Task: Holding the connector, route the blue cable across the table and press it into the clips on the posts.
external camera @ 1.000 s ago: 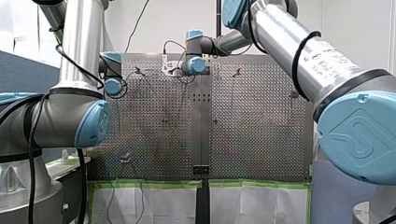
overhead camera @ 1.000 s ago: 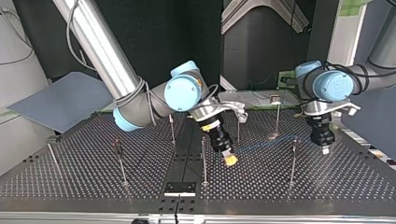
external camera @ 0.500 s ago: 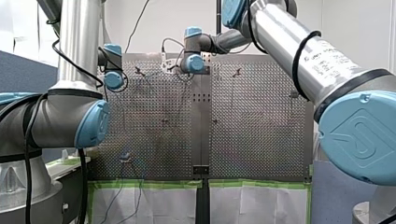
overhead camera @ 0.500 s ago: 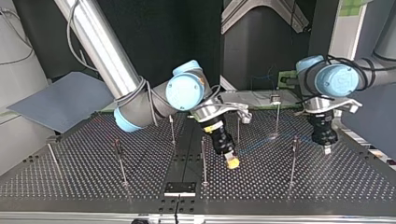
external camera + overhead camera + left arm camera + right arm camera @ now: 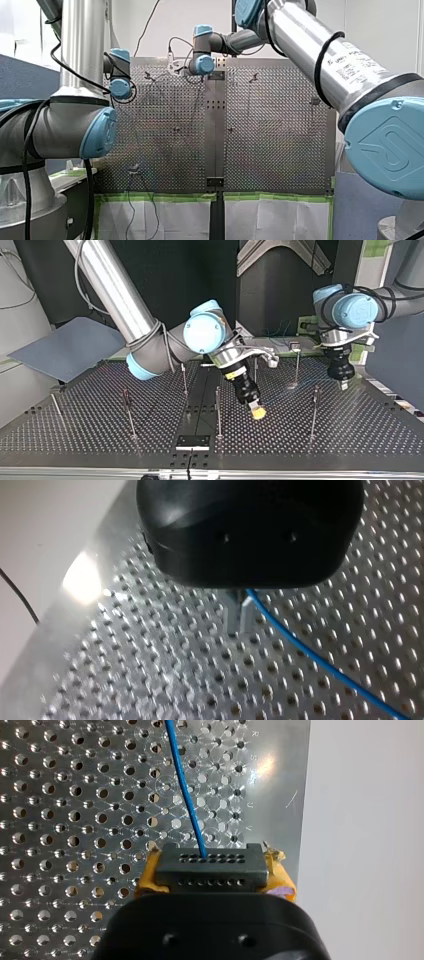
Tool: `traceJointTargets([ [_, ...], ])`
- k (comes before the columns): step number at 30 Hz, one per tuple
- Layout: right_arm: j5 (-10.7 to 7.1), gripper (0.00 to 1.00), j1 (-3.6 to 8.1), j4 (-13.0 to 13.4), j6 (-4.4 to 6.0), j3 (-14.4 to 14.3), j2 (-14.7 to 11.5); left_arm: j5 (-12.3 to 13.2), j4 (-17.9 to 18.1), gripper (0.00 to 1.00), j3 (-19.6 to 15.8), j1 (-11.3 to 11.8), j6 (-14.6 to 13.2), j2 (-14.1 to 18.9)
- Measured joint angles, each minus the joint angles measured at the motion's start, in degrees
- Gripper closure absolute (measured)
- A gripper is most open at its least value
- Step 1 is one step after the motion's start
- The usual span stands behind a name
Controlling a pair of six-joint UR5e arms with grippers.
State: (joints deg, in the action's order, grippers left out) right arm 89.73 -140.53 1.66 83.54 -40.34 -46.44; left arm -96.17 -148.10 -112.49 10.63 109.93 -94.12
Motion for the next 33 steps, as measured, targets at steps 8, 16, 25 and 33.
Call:
traceJointTargets([
  [8,2.38,1.0,-1.08,-3.3,1.46,0.0,-1.3,4.1,-2.9,0.48,-4.5,-1.7,2.3,4.5],
  [16,3.73,1.0,-2.1,-5.5,3.35,0.0,-3.3,5.4,-7.3,0.05,-9.0,-5.4,1.9,9.0],
  [25,3.73,1.0,-2.5,-8.2,3.66,-2.1,-6.6,4.9,-11.7,0.0,-12.8,-9.8,5.3,13.4],
  [33,1.51,1.0,-2.47,-8.3,3.82,-5.0,-7.3,8.4,-15.8,0.0,-11.3,-11.1,9.3,14.6],
])
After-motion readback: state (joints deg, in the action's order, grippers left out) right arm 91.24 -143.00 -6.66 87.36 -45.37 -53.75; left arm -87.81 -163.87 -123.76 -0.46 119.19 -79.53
